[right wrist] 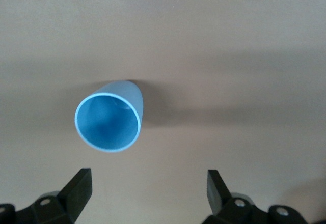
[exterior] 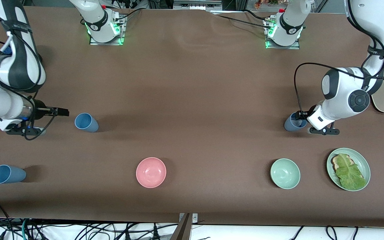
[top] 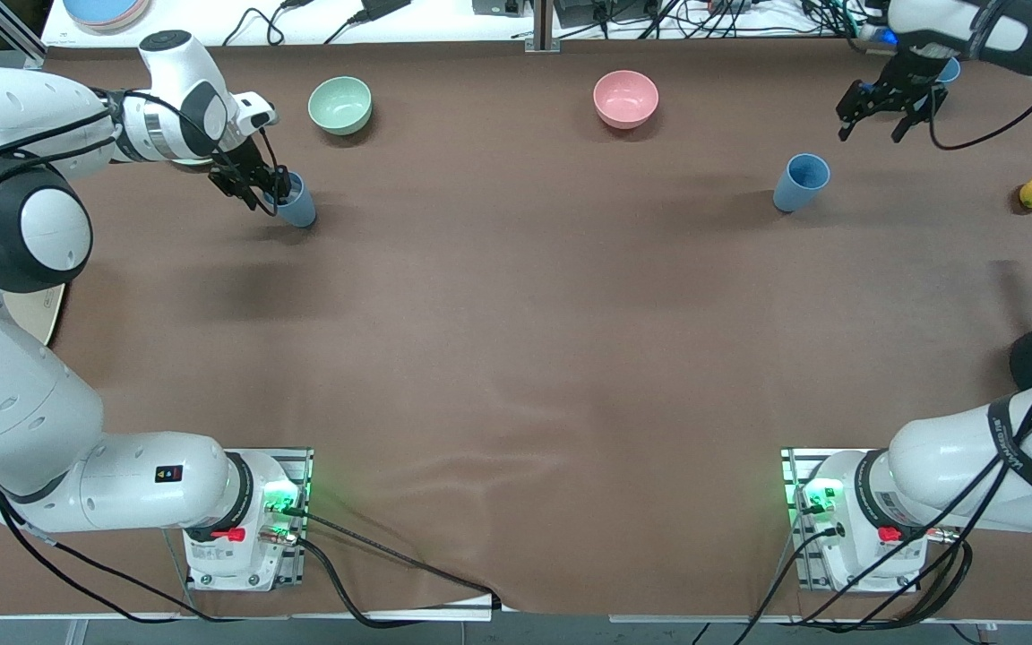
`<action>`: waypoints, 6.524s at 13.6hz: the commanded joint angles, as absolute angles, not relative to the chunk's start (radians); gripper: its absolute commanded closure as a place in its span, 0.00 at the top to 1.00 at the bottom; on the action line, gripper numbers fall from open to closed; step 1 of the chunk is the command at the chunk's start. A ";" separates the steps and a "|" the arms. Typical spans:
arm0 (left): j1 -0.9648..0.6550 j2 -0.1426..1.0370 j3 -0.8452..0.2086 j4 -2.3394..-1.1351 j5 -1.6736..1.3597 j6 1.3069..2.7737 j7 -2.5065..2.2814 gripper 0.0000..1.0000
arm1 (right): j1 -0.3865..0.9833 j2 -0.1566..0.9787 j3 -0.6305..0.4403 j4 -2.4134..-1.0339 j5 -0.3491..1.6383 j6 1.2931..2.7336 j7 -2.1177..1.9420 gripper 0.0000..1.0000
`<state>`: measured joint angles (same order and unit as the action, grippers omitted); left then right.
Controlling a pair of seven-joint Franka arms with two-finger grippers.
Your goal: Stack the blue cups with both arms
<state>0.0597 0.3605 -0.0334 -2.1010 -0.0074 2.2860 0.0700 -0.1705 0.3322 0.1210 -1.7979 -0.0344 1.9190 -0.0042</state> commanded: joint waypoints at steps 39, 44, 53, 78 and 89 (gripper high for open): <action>0.061 0.229 -0.376 -1.543 0.020 1.718 -0.254 1.00 | 0.205 0.453 0.140 -1.486 0.046 1.669 0.679 0.00; 0.070 0.181 -0.199 -1.554 -0.009 1.716 0.055 1.00 | 0.418 0.517 0.138 -1.358 0.094 1.684 1.004 0.00; -0.075 -0.024 0.051 -1.724 -0.023 1.723 0.098 1.00 | 0.630 0.701 0.138 -1.152 0.095 1.874 1.327 0.00; -0.074 -0.009 -0.005 -1.669 -0.020 1.605 0.094 1.00 | 0.695 0.762 0.137 -1.161 0.101 1.947 1.356 0.00; -0.063 -0.003 0.003 -1.669 -0.005 1.611 0.098 1.00 | 0.683 0.758 0.129 -1.155 0.091 1.934 1.350 1.00</action>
